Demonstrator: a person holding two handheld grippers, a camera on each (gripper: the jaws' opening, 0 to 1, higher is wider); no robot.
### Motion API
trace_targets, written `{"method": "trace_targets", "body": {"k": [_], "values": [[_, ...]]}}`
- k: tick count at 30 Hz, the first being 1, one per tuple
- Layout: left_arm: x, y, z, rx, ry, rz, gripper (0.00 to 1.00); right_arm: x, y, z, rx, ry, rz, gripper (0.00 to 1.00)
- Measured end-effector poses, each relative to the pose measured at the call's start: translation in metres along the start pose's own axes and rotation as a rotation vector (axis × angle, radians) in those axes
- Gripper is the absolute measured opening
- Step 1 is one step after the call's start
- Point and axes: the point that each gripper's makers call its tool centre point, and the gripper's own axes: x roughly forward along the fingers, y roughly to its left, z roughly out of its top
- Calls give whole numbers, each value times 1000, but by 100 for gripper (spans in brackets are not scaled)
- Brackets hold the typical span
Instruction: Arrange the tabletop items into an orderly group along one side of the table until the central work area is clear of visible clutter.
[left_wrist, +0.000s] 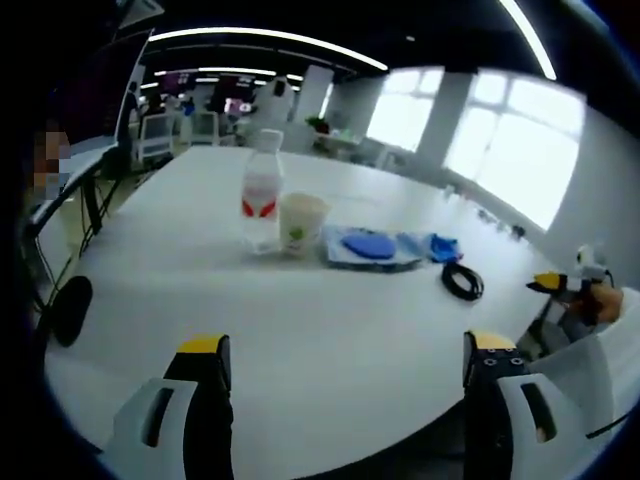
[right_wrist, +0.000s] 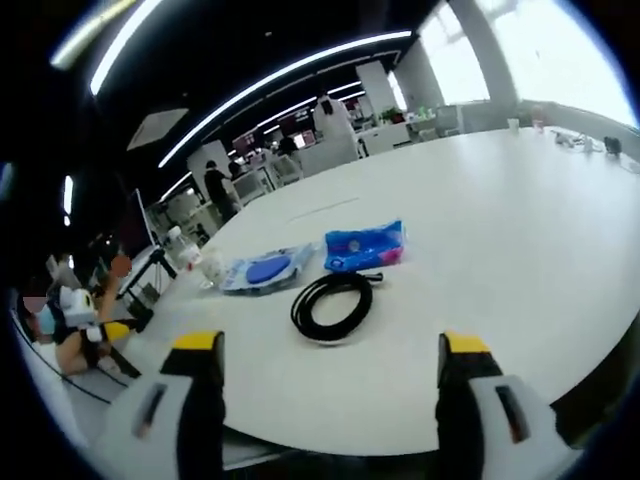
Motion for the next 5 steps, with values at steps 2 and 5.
{"method": "trace_targets", "body": {"k": [2, 5], "values": [[0, 1, -1, 0, 4, 2, 93, -1, 1, -1, 2, 1, 0, 86], [0, 2, -2, -2, 6, 7, 93, 1, -2, -12, 0, 40, -10, 84]]}}
